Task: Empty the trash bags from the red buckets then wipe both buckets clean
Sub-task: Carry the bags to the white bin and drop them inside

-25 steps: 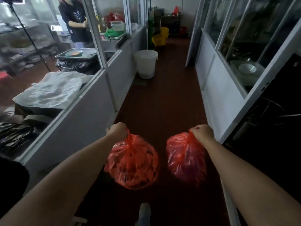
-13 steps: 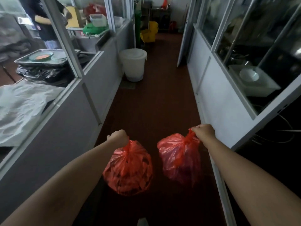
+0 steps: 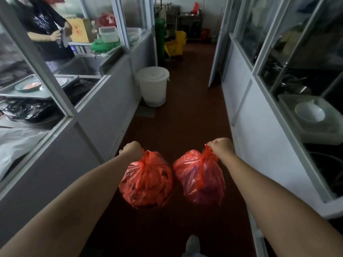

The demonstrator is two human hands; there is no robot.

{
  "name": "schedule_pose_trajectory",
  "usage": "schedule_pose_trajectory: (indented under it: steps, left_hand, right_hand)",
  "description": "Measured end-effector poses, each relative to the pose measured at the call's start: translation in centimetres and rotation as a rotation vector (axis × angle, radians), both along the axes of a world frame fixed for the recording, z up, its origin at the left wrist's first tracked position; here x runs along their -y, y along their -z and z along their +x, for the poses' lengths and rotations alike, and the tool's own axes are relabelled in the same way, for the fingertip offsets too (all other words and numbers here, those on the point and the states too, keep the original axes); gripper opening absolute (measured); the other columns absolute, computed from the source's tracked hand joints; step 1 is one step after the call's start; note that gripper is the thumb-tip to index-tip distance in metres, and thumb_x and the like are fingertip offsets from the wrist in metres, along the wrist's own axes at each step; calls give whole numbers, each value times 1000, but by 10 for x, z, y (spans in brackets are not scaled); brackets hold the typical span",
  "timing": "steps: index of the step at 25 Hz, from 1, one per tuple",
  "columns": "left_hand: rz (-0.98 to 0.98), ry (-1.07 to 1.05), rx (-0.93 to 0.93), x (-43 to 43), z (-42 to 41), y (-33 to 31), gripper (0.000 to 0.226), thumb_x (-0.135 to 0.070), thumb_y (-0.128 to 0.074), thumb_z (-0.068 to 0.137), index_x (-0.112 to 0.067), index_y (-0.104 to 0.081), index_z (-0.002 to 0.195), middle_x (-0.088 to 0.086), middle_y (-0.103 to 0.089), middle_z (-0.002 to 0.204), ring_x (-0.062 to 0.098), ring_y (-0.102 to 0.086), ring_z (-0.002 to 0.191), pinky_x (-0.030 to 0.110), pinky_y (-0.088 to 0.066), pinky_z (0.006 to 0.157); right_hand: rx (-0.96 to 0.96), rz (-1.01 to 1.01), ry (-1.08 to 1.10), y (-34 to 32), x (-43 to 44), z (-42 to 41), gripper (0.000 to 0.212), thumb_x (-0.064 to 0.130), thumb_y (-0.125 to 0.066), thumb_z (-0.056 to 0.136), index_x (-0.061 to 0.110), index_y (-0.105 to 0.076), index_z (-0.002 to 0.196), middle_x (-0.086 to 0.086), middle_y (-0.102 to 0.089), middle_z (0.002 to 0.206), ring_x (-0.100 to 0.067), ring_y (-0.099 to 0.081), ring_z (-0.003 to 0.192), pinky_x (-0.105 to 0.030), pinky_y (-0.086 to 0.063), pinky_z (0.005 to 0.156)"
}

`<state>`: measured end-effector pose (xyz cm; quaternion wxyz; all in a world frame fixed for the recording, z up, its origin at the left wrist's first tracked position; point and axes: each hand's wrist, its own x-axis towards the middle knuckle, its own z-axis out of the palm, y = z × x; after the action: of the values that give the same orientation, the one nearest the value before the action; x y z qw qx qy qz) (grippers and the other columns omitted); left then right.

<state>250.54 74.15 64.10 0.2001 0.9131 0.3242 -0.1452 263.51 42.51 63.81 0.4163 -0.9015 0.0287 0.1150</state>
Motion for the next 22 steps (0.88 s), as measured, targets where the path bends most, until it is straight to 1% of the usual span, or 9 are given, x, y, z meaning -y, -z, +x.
schedule_pose_trajectory:
  steps: [3, 4, 6, 8, 10, 14, 17, 20, 22]
  left_hand:
    - [1, -33, 12, -9, 80, -17, 27, -25, -54, 95, -12, -71, 112, 12, -67, 119, 34, -61, 115, 49, -47, 102]
    - [20, -38, 24, -10, 108, -24, 27, -25, -54, 96, -12, -71, 112, 12, -67, 119, 33, -61, 115, 49, -48, 102]
    - [36, -28, 37, -15, 162, -34, 25, -22, -55, 95, -14, -72, 111, 10, -68, 118, 32, -61, 114, 49, -49, 101]
    - [18, -48, 49, -19, 211, -38, 25, -20, -56, 95, -15, -73, 111, 9, -68, 118, 32, -61, 115, 50, -47, 103]
    - [62, -18, 10, -25, 265, -34, 27, -23, -51, 99, -15, -71, 115, 8, -66, 120, 32, -59, 117, 52, -45, 104]
    - [14, -41, 19, -58, 389, -7, 23, -24, -53, 96, -12, -69, 108, 8, -66, 116, 31, -60, 112, 50, -46, 102]
    - [0, 31, -61, -80, 476, 8, 28, -22, -51, 99, -7, -67, 115, 12, -64, 121, 33, -59, 115, 47, -48, 101]
    - [-12, 18, -62, -104, 559, 18, 24, -23, -55, 92, -8, -70, 103, 13, -69, 111, 32, -64, 104, 43, -52, 95]
    - [-14, 31, -67, -116, 615, 14, 27, -25, -54, 92, -8, -71, 104, 13, -69, 111, 32, -65, 103, 42, -53, 92]
  right_hand:
    - [11, -12, -70, -12, -14, 90, 21, 28, -72, 81, 17, -71, 63, -1, -73, 71, -19, -69, 75, -33, -56, 72]
    - [12, 3, -67, -16, -18, 123, 21, 27, -71, 82, 17, -70, 63, -2, -73, 71, -20, -69, 75, -33, -56, 71]
    - [7, 21, -41, -20, -25, 184, 23, 26, -70, 83, 17, -68, 61, 0, -70, 68, -19, -69, 74, -28, -48, 62]
    - [15, 12, -44, -19, -34, 238, 24, 26, -68, 85, 18, -67, 62, 1, -68, 67, -19, -66, 73, -26, -41, 61]
    - [26, 10, -37, -14, -44, 294, 26, 28, -67, 86, 18, -66, 63, 2, -66, 68, -19, -63, 71, -26, -39, 64]
    - [24, 2, -14, 2, -74, 418, 28, 29, -66, 89, 20, -64, 63, 3, -64, 67, -16, -61, 68, -23, -35, 53]
    - [-6, 18, 36, 8, -98, 501, 22, 27, -68, 87, 20, -68, 66, -1, -69, 72, -20, -66, 75, -25, -44, 60]
    - [-27, 12, 52, 5, -127, 582, 20, 27, -72, 84, 19, -69, 66, -4, -72, 77, -23, -69, 78, -35, -56, 74]
    - [0, 36, 65, -1, -143, 639, 20, 26, -72, 83, 19, -69, 65, -6, -73, 79, -25, -70, 81, -38, -58, 78]
